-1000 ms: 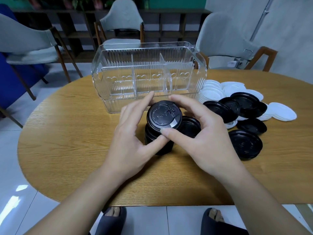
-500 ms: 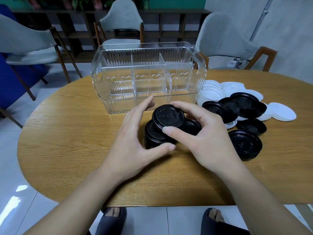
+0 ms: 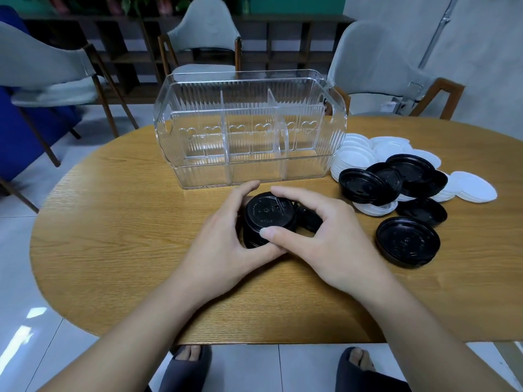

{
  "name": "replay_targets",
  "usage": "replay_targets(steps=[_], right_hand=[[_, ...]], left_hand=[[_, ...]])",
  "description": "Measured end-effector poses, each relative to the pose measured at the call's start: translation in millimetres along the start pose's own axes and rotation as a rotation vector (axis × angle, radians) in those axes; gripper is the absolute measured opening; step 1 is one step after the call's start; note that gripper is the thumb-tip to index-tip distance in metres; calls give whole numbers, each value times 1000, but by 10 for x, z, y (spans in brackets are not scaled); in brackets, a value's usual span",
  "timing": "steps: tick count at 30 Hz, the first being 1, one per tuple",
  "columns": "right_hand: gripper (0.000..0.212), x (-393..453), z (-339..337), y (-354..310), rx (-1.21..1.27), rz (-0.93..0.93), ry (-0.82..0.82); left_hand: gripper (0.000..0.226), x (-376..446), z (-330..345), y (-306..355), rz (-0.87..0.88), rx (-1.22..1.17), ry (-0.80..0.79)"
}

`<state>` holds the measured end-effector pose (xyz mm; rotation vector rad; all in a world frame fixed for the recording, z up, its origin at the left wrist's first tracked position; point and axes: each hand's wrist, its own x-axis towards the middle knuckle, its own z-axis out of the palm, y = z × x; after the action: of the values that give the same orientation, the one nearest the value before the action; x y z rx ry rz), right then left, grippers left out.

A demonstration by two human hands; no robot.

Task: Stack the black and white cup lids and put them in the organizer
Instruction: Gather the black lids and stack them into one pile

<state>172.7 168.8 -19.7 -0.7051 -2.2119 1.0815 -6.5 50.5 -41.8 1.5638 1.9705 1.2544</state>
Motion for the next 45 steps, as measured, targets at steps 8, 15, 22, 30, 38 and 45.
replay_targets(steps=[8,15,22,30,38,45], right_hand=[[58,50,-87,37,117,15,-113],[58,88,-149,68,69,8,-129],[61,37,-80,30,-43,32,7],[60,-21,-37,-48,-73,42,37],[50,-7,-236,-53,-32,53,89],[13,-27,-350,111,-289,139,104]], left_hand=[[102,16,-5,-34,-8,15,-9],[109,33,-3,-42,-28,24,-4],[111,18,11,-50,-22,97,21],[98,13,21,-49,4,100,9],[87,11,16,-33,29,95,-1],[92,4,15,-16,1,106,-1]])
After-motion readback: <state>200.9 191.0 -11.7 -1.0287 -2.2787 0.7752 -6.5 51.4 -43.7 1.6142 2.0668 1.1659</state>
